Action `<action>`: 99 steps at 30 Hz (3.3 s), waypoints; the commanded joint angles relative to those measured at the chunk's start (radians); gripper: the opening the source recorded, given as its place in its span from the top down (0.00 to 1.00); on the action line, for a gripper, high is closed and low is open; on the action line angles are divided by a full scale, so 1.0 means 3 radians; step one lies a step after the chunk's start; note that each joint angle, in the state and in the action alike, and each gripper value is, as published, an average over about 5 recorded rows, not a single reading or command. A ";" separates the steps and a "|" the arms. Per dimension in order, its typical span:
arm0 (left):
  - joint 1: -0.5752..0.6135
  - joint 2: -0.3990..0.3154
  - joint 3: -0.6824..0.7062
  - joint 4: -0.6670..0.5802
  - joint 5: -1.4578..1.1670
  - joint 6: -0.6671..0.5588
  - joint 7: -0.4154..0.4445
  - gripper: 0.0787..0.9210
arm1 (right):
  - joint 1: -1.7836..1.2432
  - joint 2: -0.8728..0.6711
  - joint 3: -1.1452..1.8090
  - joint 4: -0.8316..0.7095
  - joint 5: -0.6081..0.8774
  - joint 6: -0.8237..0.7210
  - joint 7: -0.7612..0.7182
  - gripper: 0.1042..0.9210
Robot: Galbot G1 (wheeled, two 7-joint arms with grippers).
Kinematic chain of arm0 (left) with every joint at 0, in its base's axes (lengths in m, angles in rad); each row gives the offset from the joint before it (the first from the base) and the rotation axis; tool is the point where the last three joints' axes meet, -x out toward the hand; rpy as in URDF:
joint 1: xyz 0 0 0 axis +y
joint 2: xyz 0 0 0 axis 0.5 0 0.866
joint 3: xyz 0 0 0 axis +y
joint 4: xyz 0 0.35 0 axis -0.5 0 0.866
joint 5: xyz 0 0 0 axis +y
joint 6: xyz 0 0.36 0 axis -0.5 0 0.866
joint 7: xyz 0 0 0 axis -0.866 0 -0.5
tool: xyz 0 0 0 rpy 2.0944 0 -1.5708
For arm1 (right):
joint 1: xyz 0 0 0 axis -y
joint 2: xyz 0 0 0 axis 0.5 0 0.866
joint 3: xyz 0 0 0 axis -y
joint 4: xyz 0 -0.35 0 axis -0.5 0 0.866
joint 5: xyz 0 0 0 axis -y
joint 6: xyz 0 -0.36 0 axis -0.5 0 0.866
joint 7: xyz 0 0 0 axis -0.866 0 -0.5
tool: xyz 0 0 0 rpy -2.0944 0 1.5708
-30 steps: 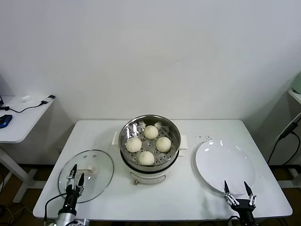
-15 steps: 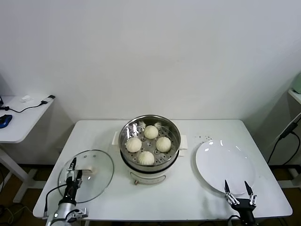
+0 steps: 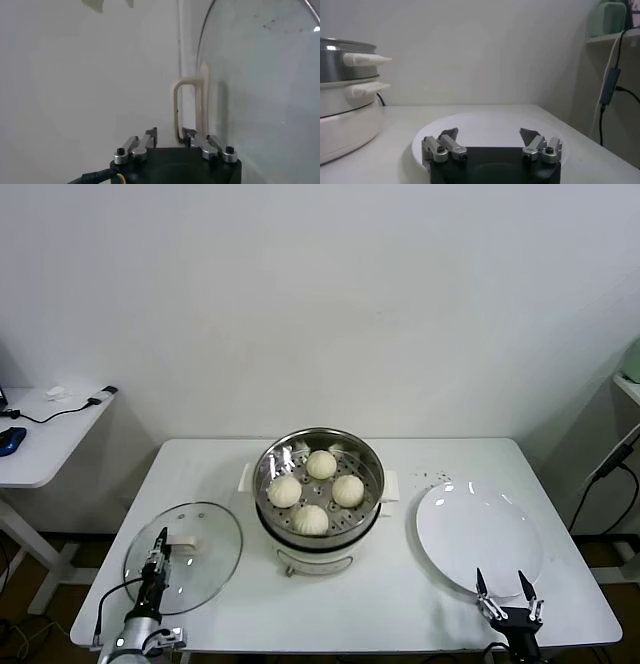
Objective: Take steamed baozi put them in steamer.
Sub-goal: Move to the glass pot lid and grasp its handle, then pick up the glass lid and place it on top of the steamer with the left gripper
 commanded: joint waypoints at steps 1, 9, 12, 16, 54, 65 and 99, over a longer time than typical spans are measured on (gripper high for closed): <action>-0.0054 -0.0051 -0.0016 0.0033 0.0010 0.0021 0.0005 0.68 | 0.0001 0.0008 -0.0006 0.0000 0.0026 -0.0003 -0.0005 0.12; 0.0054 -0.0046 -0.0067 -0.0412 -0.0256 0.0065 0.0078 0.92 | -0.0003 0.0014 -0.0002 0.0036 0.0025 -0.0016 -0.0016 0.12; 0.0156 0.0041 -0.0132 -0.0746 -0.0511 0.0103 0.0212 0.93 | -0.0004 0.0016 0.0009 0.0054 0.0021 -0.0033 -0.0012 0.12; 0.0334 0.0305 -0.0275 -0.1359 -0.1060 0.0292 0.0585 0.93 | 0.0001 0.0017 0.0033 0.0084 0.0027 -0.0102 0.0005 0.12; -0.1097 -0.0455 0.2328 -0.2086 0.0731 0.2358 0.2342 0.93 | 0.0099 0.0061 0.0021 0.0083 -0.0344 -0.0098 -0.0002 0.12; -0.1058 -0.0830 0.2449 -0.1750 0.0992 0.2371 0.2310 0.93 | 0.0067 0.0055 0.0017 0.0023 -0.0348 -0.0005 0.0017 0.12; -0.1035 -0.0852 0.2269 -0.1277 0.1038 0.2290 0.1998 0.93 | 0.0060 0.0103 -0.0013 0.0021 -0.0372 0.0076 0.0033 0.12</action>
